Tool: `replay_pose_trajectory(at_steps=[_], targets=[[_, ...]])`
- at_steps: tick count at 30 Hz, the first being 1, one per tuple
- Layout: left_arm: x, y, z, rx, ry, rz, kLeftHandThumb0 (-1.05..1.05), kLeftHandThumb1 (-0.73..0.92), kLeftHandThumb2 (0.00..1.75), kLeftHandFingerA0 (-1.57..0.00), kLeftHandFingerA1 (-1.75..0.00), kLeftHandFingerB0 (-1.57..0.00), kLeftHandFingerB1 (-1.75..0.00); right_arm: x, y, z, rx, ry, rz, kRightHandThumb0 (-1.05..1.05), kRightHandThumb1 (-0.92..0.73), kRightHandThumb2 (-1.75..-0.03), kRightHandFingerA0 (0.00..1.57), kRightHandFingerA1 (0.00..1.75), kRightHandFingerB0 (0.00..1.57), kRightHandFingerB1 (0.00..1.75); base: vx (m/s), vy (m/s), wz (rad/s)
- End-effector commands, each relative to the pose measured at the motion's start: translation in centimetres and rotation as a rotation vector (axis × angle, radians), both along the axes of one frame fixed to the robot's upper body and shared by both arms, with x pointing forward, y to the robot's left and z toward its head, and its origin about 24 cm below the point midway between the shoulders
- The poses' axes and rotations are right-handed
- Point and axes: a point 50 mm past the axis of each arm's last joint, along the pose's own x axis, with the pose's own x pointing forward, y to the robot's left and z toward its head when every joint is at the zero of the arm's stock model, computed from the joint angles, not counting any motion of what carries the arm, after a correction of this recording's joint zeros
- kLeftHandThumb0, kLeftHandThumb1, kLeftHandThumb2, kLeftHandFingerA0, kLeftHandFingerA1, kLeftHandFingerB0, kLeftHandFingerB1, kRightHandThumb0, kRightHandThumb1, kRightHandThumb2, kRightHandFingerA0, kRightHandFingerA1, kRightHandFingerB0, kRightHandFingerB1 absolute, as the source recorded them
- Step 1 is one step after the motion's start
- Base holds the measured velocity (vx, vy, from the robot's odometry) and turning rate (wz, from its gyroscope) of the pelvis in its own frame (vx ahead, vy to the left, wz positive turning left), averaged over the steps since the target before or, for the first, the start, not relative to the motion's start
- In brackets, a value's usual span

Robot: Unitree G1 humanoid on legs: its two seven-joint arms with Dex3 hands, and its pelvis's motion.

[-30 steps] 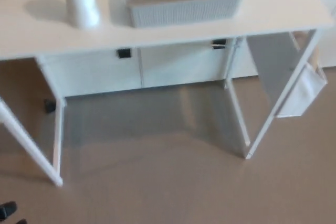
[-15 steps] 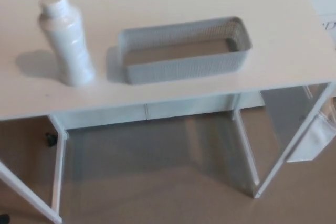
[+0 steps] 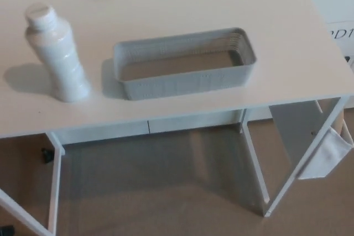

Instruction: The robot walk up to a desk on which a bottle is kept on the left hand side and a container is kept on the right hand side. The robot uses its left hand to pick up the bottle and places it in the container.

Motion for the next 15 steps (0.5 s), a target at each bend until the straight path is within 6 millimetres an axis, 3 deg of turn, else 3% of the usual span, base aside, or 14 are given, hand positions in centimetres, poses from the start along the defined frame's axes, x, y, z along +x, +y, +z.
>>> replay_pose_trajectory(at_steps=[1,2,3,4,5,9,10,11,12,13,14,15], targets=[[-0.1,0.7,0.3,0.037,0.038,-0.038,-0.13,0.68,0.59,-0.45,-0.39,-0.30,-0.33,0.2,-0.5,0.1,-0.024,-0.009,0.002,-0.14,-0.41,-0.88,0.25,0.58,0.20,0.54,0.00,0.000,0.00],[0.1,0.6,0.4,0.031,0.033,-0.051,-0.12,0.69,0.60,-0.43,-0.39,-0.29,-0.32,0.4,-0.5,0.0,-0.032,-0.009,0.002,-0.15,-0.40,-0.88,0.27,0.58,0.21,0.54,0.04,0.086,0.14],[0.2,0.6,0.4,0.024,0.028,-0.051,-0.11,0.50,0.91,-0.32,-0.56,-0.16,-0.48,0.4,-0.6,0.0,-0.032,-0.009,0.007,-0.15,-0.41,-0.88,0.25,0.58,0.19,0.54,-0.02,0.143,0.21],[0.2,0.6,0.4,0.020,0.025,-0.049,-0.11,0.50,0.91,-0.32,-0.56,-0.16,-0.48,0.4,-0.6,-0.1,-0.030,-0.010,0.010,-0.15,-0.41,-0.88,0.25,0.58,0.19,0.54,0.00,0.099,0.13],[0.4,0.6,0.4,0.029,0.026,-0.040,-0.14,0.68,0.60,-0.45,-0.39,-0.31,-0.33,0.6,-0.6,-0.1,-0.024,-0.020,0.006,-0.15,-0.40,-0.88,0.25,0.58,0.20,0.54,0.01,0.096,0.24],[0.0,0.7,0.2,0.061,0.048,-0.066,-0.16,0.68,0.60,-0.50,-0.40,-0.32,-0.33,-0.2,-0.5,-0.1,-0.024,-0.014,0.016,-0.14,-0.41,-0.88,0.25,0.58,0.20,0.54,0.02,0.062,0.21],[-0.3,0.7,0.1,0.051,0.051,-0.073,-0.14,0.50,0.92,-0.37,-0.57,-0.17,-0.48,-0.5,-0.4,-0.1,-0.027,-0.006,0.011,-0.14,-0.39,-0.87,0.28,0.59,0.21,0.55,0.02,-0.072,0.17],[-0.4,0.7,0.1,0.045,0.050,-0.077,-0.14,0.50,0.92,-0.37,-0.57,-0.17,-0.48,-0.6,-0.4,-0.1,-0.028,-0.004,0.008,-0.14,-0.39,-0.87,0.28,0.59,0.21,0.55,0.02,-0.073,0.21],[-0.4,0.8,0.2,0.067,0.053,-0.086,-0.18,0.68,0.60,-0.49,-0.40,-0.32,-0.33,-0.8,-0.3,0.0,-0.027,-0.003,0.008,-0.13,-0.40,-0.88,0.27,0.59,0.21,0.55,0.03,-0.096,0.25],[-0.3,0.7,0.2,0.068,0.052,-0.088,-0.17,0.67,0.59,-0.49,-0.40,-0.31,-0.33,-0.8,-0.2,0.0,-0.023,-0.006,0.002,-0.11,-0.40,-0.88,0.28,0.59,0.22,0.55,0.04,-0.102,0.25],[-0.2,0.7,0.3,0.062,0.046,-0.089,-0.13,0.48,0.91,-0.38,-0.58,-0.19,-0.49,-0.6,-0.1,0.1,-0.023,-0.007,-0.003,-0.11,-0.40,-0.88,0.28,0.59,0.22,0.55,0.06,-0.157,-0.64],[0.0,0.6,0.4,0.054,0.040,-0.089,-0.13,0.48,0.91,-0.38,-0.58,-0.19,-0.49,-0.5,-0.1,0.3,-0.024,-0.006,-0.009,-0.11,-0.40,-0.88,0.28,0.59,0.22,0.55,0.07,-0.114,0.20]])
